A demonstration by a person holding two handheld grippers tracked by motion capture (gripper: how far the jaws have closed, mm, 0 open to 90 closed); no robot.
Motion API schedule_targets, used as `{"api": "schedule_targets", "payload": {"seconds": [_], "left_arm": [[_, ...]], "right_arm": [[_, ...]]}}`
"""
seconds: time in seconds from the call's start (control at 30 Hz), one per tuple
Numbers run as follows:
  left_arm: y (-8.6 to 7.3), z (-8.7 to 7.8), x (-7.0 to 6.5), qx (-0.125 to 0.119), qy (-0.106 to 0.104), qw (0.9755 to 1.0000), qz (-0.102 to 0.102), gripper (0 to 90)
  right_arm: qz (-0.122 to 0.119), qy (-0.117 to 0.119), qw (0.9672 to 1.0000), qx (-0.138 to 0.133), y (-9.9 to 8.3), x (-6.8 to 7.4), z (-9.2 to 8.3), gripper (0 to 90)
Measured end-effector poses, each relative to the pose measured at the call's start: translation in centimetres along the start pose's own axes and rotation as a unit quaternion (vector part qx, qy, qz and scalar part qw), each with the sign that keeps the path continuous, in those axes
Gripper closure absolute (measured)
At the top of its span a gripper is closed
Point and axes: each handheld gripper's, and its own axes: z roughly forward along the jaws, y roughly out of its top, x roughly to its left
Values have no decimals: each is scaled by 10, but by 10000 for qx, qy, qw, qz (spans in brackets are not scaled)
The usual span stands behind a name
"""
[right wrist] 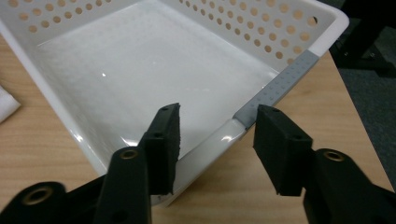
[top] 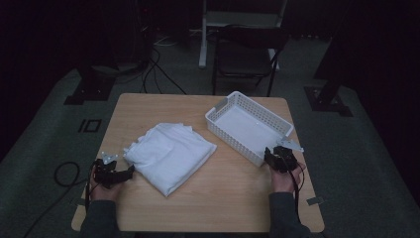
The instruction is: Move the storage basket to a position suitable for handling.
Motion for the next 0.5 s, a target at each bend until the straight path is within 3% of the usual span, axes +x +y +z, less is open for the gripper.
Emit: {"api": "schedule_targets", "payload": {"seconds": [0.13,0.5], "left_arm": [[0,0,0,0,0,10000,0,146],[0,0,0,0,0,10000,-1,146]], "right_arm": [[-72,59,10000,-17,10,-2,8,604],[64,67,9998,202,27,2,30,584]]}}
